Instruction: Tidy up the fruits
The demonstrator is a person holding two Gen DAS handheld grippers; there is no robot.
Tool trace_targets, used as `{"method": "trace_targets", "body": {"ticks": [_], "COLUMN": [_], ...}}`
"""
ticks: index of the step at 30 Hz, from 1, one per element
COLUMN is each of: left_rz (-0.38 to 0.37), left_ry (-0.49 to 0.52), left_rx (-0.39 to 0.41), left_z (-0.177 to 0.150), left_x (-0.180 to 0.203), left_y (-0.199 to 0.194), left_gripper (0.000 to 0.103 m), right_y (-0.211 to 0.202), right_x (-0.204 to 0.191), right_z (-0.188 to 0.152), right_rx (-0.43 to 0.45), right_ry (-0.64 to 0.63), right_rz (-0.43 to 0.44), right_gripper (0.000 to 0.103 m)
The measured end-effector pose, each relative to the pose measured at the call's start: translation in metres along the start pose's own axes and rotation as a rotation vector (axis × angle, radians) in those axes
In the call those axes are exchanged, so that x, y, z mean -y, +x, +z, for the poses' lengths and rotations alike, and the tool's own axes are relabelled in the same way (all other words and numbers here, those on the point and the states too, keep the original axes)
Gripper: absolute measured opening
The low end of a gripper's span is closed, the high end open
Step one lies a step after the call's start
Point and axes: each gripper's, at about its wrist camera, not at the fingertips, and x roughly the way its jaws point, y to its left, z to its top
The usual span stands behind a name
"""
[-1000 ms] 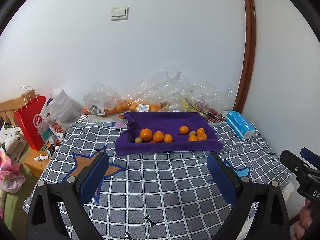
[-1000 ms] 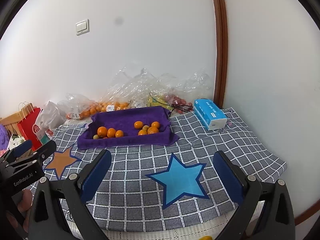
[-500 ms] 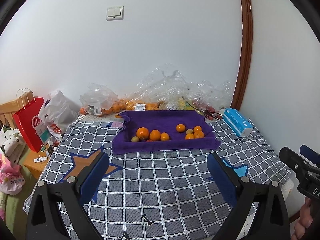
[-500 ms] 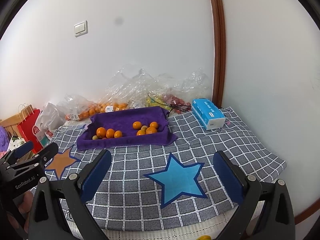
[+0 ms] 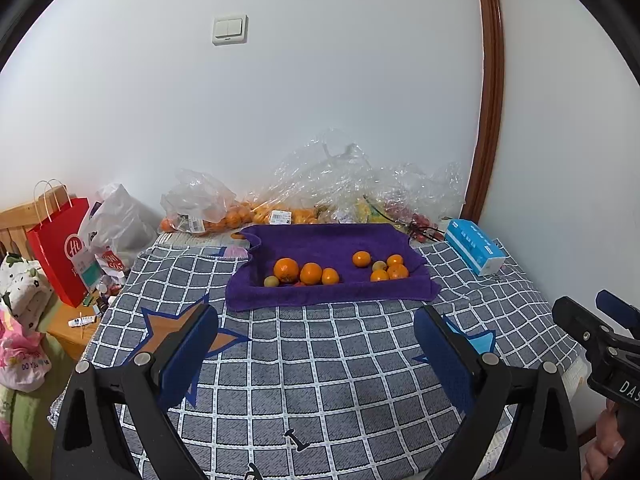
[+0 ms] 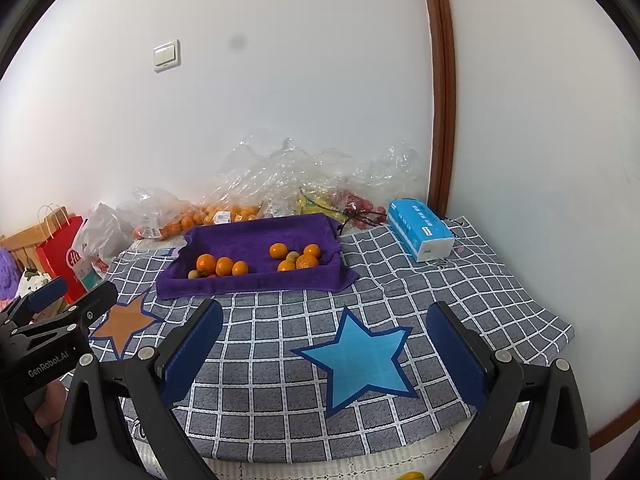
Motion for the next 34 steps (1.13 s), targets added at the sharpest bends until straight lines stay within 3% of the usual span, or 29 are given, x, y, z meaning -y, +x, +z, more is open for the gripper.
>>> {"method": "trace_targets", "body": {"ticks": [34], "left_rz": [0.002], "left_ry": [0.005], "left_rx": [0.008], "left_z": [0.0006], "left_x": [-0.0009], "left_y": [-0.0022], "left_gripper": [0.099], "right_y": [-0.0019], "right_x": [-0.0013], "right_z": [-0.0001], "right_rx": [0.01], "right_ry": [-0.015], "right_rz": [0.009], "right_gripper": [0.1]}}
